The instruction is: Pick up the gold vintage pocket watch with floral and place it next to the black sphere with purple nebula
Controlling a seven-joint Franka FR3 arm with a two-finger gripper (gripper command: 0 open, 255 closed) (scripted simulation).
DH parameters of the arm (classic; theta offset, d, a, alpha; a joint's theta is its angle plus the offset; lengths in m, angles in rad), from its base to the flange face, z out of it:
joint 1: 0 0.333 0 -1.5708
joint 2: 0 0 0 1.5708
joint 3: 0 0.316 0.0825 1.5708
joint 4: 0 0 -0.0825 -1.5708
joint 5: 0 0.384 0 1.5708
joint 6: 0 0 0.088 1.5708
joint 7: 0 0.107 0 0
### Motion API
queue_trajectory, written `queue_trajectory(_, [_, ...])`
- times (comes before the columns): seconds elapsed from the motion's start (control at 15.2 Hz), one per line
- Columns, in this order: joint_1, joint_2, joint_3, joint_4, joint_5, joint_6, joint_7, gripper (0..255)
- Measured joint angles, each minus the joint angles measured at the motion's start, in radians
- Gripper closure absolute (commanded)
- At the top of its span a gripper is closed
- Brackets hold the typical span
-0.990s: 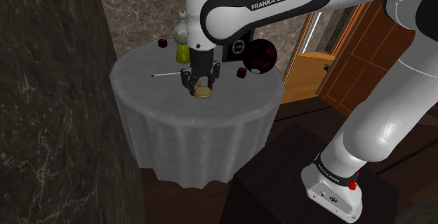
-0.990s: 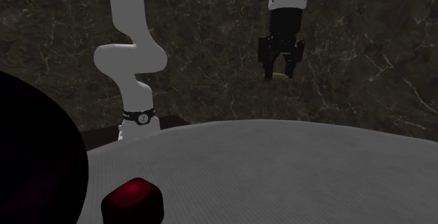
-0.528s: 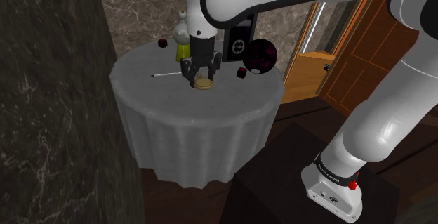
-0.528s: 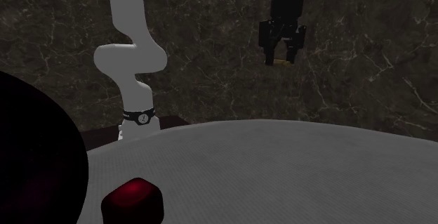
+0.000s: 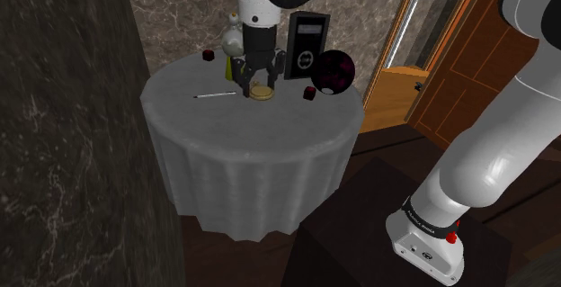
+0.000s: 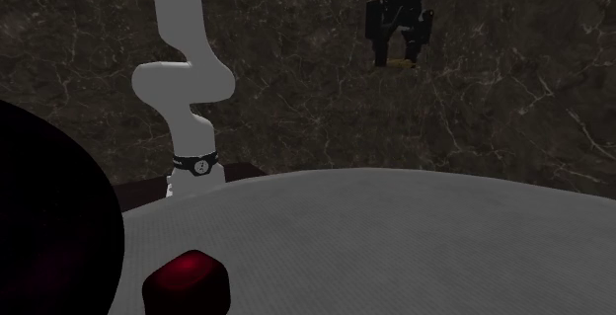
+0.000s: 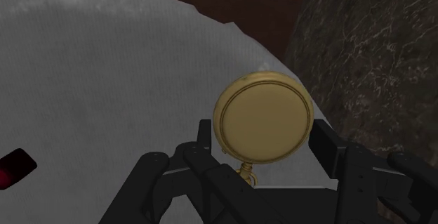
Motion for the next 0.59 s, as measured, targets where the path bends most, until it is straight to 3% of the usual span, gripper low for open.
queue_trajectory(0.59, [-0.002,-0.001,-0.002,0.114,0.0,-0.115,-0.001,255])
